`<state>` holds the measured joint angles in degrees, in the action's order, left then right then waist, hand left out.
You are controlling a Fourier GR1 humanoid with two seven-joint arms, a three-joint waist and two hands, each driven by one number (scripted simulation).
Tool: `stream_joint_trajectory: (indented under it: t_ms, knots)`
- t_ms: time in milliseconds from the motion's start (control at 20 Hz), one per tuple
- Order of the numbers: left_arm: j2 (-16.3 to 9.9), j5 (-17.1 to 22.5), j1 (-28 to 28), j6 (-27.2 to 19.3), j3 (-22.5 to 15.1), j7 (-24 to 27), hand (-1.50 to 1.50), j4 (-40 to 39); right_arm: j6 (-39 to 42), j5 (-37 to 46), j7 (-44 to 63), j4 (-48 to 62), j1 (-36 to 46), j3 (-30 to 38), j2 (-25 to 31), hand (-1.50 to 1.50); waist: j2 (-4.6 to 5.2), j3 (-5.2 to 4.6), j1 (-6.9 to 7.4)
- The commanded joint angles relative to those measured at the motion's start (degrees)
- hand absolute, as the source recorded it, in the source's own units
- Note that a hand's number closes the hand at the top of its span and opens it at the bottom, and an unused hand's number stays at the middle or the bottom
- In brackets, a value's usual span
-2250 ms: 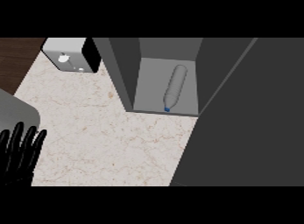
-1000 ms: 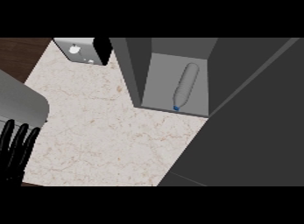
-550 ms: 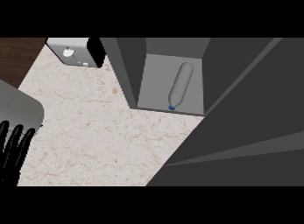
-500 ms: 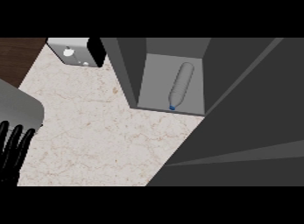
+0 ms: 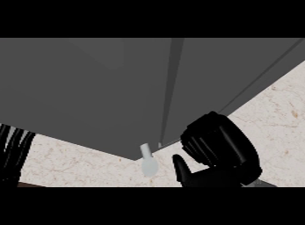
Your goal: Pick up the bottled water, place it into the cabinet and close the cabinet
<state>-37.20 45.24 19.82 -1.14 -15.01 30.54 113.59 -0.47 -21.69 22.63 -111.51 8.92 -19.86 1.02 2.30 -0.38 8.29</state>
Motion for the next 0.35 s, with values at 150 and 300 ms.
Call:
stream_joint_trajectory:
  t_ms: [150,300]
  knots:
    - [-0.3,0.6,-0.4,1.5,0.6,-0.4,-1.50,-1.4,-14.2,-3.0,-0.4,20.8,24.4,4.3,-1.0,1.50,-0.68,0.18,0.12]
    - [0.4,0.4,0.3,2.7,0.1,0.4,-1.50,-3.2,-15.6,-6.2,-3.0,30.6,33.6,6.4,-1.0,1.50,-0.81,0.24,-0.71]
